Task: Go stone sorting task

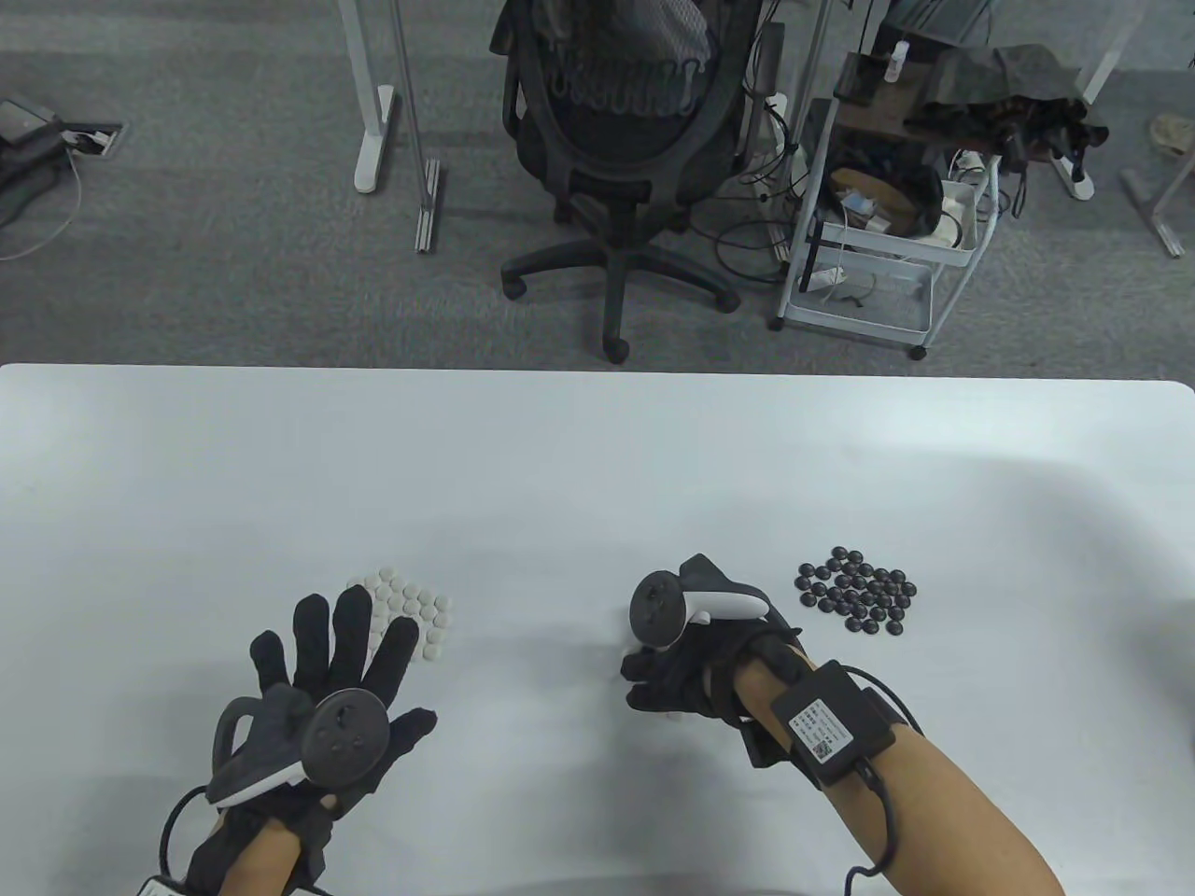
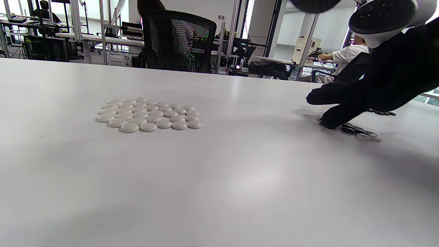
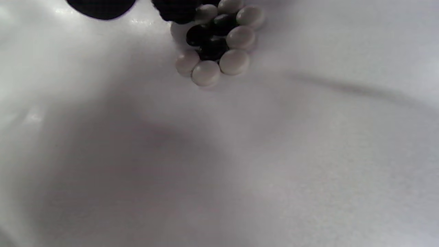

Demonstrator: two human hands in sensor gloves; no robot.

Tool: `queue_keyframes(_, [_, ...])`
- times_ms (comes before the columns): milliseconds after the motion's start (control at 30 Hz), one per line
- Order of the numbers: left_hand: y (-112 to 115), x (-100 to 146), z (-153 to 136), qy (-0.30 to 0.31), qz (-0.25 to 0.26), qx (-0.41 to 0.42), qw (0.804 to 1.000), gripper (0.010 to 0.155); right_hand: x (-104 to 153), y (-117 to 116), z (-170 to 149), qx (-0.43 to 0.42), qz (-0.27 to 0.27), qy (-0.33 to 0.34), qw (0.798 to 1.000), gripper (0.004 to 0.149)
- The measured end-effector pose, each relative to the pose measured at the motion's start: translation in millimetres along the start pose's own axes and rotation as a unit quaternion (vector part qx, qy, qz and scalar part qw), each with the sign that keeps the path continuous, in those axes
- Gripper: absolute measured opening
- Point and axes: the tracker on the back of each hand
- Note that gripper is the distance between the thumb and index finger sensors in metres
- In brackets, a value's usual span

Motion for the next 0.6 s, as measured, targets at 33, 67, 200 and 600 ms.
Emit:
queue_keyframes(33, [0, 0, 0, 0.0, 0.0, 0.0, 1.0, 0.078, 0, -2, 1, 0.002, 0.001, 0.003, 1.0, 0.068])
queue_keyframes(67, [1, 0, 0, 0.0, -0.001, -0.001, 1.0, 0.078, 1, -3, 3, 0.007, 0.002, 0.005, 1.0, 0.068])
queue_keyframes(200, [2, 0, 0, 0.0, -0.004, -0.003, 1.0, 0.078, 6, -14, 14, 0.032, 0.007, 0.017, 0.999, 0.068])
queue_keyframes(600, [0, 1, 0, -0.002, -0.003, -0.003, 1.0, 0.078, 69, -74, -28, 0.02, 0.015, -0.008, 1.0, 0.062])
Point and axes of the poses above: the tracker on the back of each hand, its own z axis roughly to the thumb side, its own x axis roughly from the fingertips to the wrist, y = z × x, and after that the axes turned 4 degrees about x, right-handed
